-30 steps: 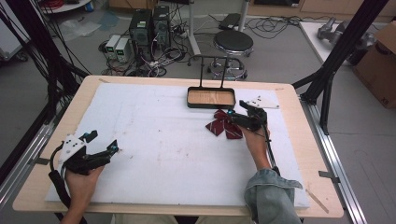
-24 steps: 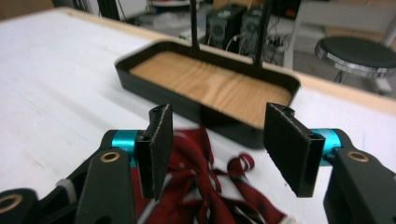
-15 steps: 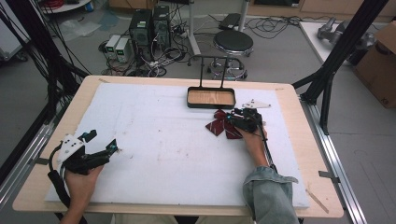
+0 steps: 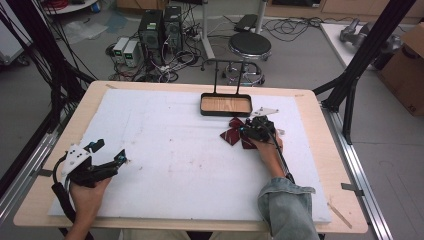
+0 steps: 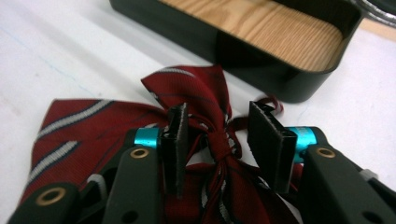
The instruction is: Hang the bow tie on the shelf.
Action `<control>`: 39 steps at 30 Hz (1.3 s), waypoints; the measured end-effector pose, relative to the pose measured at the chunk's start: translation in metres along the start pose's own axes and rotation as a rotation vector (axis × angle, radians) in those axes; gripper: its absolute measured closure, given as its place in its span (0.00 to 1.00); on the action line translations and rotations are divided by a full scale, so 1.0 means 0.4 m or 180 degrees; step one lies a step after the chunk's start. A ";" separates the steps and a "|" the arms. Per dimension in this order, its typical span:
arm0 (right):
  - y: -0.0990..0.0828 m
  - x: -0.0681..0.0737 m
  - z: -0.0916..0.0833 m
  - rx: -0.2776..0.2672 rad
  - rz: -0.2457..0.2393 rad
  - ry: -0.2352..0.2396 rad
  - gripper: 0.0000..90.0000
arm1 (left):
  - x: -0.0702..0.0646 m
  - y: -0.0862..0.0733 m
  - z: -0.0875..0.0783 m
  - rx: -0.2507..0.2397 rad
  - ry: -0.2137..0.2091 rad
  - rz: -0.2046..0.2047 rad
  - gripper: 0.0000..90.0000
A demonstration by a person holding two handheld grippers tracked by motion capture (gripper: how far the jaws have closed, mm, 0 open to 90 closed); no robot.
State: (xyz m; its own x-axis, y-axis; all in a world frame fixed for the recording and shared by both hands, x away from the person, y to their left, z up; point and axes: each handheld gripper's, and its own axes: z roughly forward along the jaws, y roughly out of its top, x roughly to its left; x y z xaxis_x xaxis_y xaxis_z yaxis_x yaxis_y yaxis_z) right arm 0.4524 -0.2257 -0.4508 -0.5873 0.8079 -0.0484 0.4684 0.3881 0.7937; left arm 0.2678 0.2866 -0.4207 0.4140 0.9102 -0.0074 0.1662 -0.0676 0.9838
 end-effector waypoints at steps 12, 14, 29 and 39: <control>0.010 -0.004 -0.018 0.0000 0.0102 0.0040 0.83 | 0.002 -0.002 -0.006 0.0012 0.0013 -0.0002 0.18; 0.021 -0.007 -0.037 -0.0178 0.0166 0.0091 0.83 | 0.002 -0.002 -0.005 0.0008 0.0010 0.0001 0.19; 0.129 -0.006 -0.149 -0.0861 0.0195 0.0206 0.83 | -0.002 -0.001 0.001 0.0016 -0.0007 0.0010 0.19; 0.171 -0.019 -0.172 -0.1025 0.0222 0.0215 0.83 | -0.002 -0.001 -0.003 0.0013 -0.0004 0.0020 0.19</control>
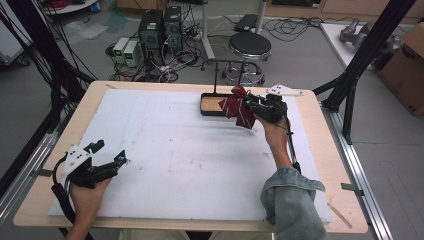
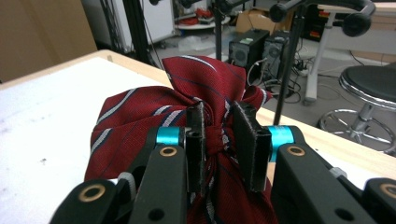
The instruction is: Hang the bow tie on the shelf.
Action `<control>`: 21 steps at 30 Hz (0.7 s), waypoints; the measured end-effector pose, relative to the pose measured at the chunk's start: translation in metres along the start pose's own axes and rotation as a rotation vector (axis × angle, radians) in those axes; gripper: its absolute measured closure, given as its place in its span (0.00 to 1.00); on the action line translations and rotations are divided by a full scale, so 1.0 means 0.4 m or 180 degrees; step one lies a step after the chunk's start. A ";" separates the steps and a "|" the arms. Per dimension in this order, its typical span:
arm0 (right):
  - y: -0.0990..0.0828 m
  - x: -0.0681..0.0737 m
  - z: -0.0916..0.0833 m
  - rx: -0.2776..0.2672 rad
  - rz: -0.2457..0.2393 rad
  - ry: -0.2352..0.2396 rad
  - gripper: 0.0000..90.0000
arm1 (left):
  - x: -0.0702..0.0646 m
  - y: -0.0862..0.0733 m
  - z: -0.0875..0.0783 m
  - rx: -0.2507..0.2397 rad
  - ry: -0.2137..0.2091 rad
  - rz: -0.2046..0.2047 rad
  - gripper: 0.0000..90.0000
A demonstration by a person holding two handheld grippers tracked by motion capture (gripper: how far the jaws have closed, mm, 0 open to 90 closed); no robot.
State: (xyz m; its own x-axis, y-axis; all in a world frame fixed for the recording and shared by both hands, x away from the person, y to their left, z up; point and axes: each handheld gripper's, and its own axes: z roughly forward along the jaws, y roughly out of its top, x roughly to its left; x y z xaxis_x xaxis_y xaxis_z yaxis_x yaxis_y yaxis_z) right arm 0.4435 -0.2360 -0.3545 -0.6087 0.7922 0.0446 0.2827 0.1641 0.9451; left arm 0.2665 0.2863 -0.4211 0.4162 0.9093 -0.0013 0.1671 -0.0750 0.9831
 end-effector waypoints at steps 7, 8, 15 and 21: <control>0.050 -0.021 -0.002 -0.0152 -0.0032 -0.0037 0.83 | 0.000 -0.001 0.001 0.0005 0.0002 -0.0007 0.19; 0.050 -0.021 -0.002 -0.0152 -0.0032 -0.0037 0.83 | 0.000 -0.001 0.001 0.0012 0.0005 0.0001 0.19; 0.103 -0.032 0.008 -0.0207 -0.0061 -0.0098 0.83 | 0.002 -0.002 0.003 0.0008 0.0000 -0.0007 0.19; 0.131 -0.050 0.012 -0.0274 -0.0065 -0.0113 0.83 | 0.003 -0.004 0.006 0.0011 -0.0004 -0.0015 0.19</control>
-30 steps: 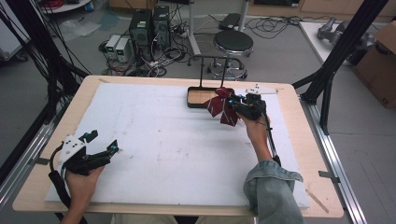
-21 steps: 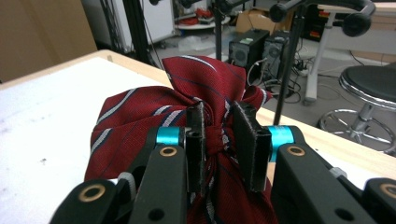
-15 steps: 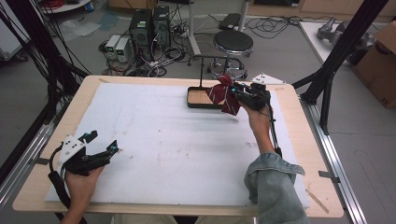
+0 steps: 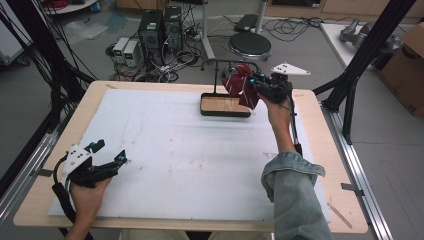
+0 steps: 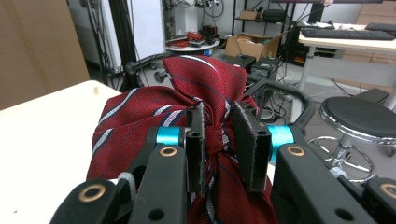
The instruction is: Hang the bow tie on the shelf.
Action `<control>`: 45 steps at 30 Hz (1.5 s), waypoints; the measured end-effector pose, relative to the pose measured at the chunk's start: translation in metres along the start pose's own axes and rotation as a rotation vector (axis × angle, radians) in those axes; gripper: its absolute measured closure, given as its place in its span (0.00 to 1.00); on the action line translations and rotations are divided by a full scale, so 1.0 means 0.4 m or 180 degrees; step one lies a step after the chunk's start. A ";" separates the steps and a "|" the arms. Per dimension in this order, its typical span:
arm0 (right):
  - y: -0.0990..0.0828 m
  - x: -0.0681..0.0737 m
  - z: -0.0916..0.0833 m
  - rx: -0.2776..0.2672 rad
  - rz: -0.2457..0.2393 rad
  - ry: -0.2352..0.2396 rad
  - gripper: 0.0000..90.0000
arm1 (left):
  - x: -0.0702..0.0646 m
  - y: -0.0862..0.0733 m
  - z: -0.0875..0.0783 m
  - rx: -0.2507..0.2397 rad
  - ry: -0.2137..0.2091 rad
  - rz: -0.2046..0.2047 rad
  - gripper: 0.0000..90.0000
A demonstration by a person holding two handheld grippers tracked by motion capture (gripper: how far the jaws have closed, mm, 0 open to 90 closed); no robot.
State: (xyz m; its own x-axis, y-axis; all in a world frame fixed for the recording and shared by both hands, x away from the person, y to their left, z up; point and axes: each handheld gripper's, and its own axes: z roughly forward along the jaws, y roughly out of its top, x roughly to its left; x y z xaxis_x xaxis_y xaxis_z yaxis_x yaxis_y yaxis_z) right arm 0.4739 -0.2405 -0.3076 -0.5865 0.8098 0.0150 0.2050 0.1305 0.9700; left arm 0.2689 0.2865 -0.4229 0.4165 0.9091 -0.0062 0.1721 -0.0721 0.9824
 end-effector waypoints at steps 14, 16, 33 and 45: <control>0.025 -0.036 0.050 -0.0054 0.0023 -0.0105 0.83 | 0.000 -0.003 0.005 0.0012 -0.0012 -0.0009 0.19; 0.028 -0.049 0.053 -0.0079 0.0051 -0.0115 0.83 | 0.001 -0.003 0.003 0.0023 -0.0010 0.0004 0.19; -0.012 -0.149 0.036 -0.0045 0.0369 -0.0296 0.83 | 0.002 -0.006 -0.003 0.0032 0.0012 0.0010 0.19; -0.035 -0.160 0.047 0.0230 0.0334 -0.0305 0.83 | 0.002 -0.006 -0.006 0.0035 0.0004 0.0017 0.19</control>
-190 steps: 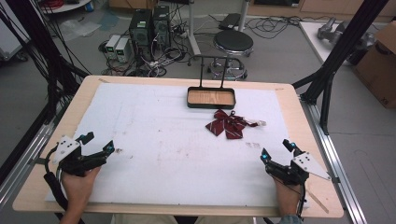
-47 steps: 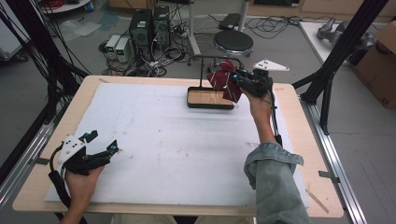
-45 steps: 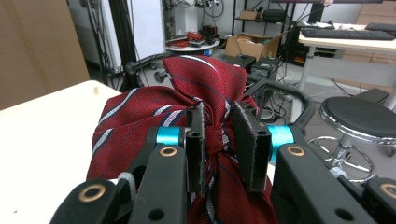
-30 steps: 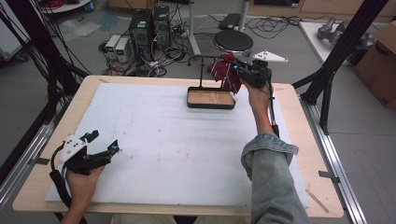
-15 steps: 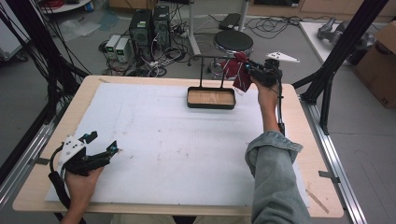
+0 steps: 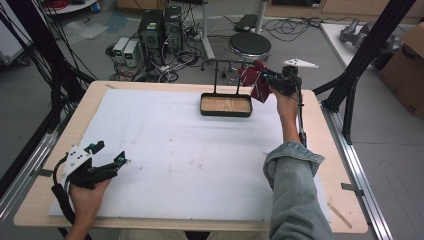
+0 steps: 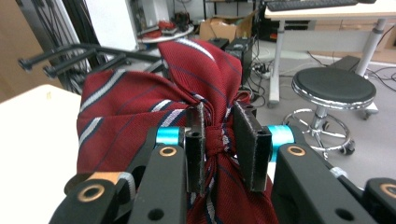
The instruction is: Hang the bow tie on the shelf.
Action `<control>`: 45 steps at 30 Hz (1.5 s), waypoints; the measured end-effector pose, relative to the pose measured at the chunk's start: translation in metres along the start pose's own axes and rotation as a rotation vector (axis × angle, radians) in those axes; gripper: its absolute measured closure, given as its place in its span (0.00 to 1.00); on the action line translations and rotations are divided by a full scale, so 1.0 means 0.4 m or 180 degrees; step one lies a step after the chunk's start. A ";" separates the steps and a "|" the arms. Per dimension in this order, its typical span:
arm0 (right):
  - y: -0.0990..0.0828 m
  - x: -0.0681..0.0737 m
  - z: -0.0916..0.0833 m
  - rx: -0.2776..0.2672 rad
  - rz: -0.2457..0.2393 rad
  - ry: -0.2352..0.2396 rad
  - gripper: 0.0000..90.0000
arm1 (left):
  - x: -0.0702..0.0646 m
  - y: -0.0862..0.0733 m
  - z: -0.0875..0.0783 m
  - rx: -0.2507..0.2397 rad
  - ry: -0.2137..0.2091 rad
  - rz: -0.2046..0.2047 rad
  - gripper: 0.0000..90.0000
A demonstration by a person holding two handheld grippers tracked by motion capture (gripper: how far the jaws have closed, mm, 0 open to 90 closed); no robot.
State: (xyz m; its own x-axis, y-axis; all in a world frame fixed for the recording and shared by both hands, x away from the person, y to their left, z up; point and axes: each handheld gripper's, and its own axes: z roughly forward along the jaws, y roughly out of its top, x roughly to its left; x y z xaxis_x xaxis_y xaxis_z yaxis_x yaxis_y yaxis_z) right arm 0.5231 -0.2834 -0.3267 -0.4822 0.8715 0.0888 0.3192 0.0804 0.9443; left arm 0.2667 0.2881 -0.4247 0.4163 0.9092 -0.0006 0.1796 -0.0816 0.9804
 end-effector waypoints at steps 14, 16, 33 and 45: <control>-0.036 0.023 0.042 0.0320 -0.0084 0.0013 0.82 | -0.002 -0.001 0.001 0.0008 -0.0013 0.0006 0.19; -0.037 0.027 0.048 0.0316 -0.0088 0.0014 0.82 | -0.002 -0.001 0.001 0.0010 -0.0012 0.0002 0.19; -0.042 0.035 0.055 0.0368 -0.0140 -0.0040 0.75 | -0.004 -0.001 0.002 0.0010 -0.0026 -0.0001 0.19; -0.018 0.028 0.005 0.0297 -0.0165 0.0001 0.60 | -0.004 0.000 0.001 0.0019 -0.0030 0.0019 0.19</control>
State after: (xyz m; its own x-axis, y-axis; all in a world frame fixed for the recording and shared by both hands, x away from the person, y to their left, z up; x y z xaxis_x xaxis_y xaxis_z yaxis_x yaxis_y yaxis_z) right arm 0.5171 -0.2731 -0.3331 -0.5001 0.8650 0.0408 0.3685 0.1700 0.9140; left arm 0.2664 0.2864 -0.4248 0.4258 0.9048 0.0035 0.1824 -0.0896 0.9791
